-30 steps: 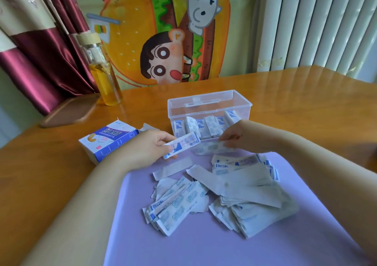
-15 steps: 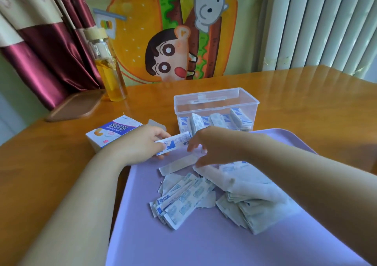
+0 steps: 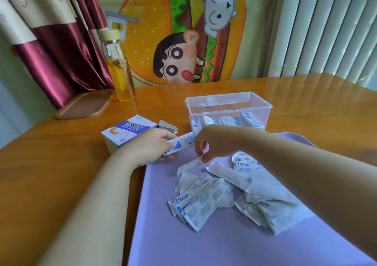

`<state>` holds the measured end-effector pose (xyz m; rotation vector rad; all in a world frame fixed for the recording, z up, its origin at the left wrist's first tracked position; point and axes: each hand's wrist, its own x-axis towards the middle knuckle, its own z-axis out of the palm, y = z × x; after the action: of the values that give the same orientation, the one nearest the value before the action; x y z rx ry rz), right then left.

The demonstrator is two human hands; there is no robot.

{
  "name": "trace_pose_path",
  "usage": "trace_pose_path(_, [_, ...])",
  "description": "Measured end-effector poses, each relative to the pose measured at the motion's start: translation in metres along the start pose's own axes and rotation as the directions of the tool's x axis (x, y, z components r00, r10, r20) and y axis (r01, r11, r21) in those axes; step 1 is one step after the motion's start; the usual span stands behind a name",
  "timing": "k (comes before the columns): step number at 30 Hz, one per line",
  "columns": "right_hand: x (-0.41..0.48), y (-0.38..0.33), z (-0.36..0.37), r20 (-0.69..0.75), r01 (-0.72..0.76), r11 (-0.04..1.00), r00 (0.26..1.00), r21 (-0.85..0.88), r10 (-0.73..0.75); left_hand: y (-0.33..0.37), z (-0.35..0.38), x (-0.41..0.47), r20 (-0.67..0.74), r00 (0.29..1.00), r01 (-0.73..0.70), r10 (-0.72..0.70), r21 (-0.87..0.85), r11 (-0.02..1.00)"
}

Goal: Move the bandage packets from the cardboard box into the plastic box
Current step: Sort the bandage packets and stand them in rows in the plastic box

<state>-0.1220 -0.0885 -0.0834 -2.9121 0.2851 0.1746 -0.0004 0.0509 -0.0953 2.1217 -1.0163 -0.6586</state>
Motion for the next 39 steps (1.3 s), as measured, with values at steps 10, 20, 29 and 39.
trace_pose_path(10, [-0.029, 0.012, 0.013, -0.621, 0.271, 0.799, 0.768, 0.537, 0.157, 0.017, 0.018, -0.004, 0.163, 0.984, 0.135, -0.066, -0.46, 0.877])
trace_pose_path(20, [-0.03, 0.015, 0.006, -0.556, 0.171, 0.746, 0.774, 0.644, 0.303, 0.033, 0.026, -0.008, 0.224, 0.974, 0.112, 0.035, -0.607, 0.787])
trace_pose_path(29, [-0.043, 0.008, -0.003, -0.562, 0.167, 0.807, 0.795, 0.567, 0.23, 0.038, 0.03, -0.011, 0.234, 0.967, 0.098, 0.101, -0.706, 0.702])
trace_pose_path(39, [-0.059, 0.005, 0.013, 0.087, -0.236, 0.966, 0.97, 0.108, 0.228, 0.03, 0.029, -0.002, 0.122, 0.993, 0.104, -0.002, -0.835, 0.541])
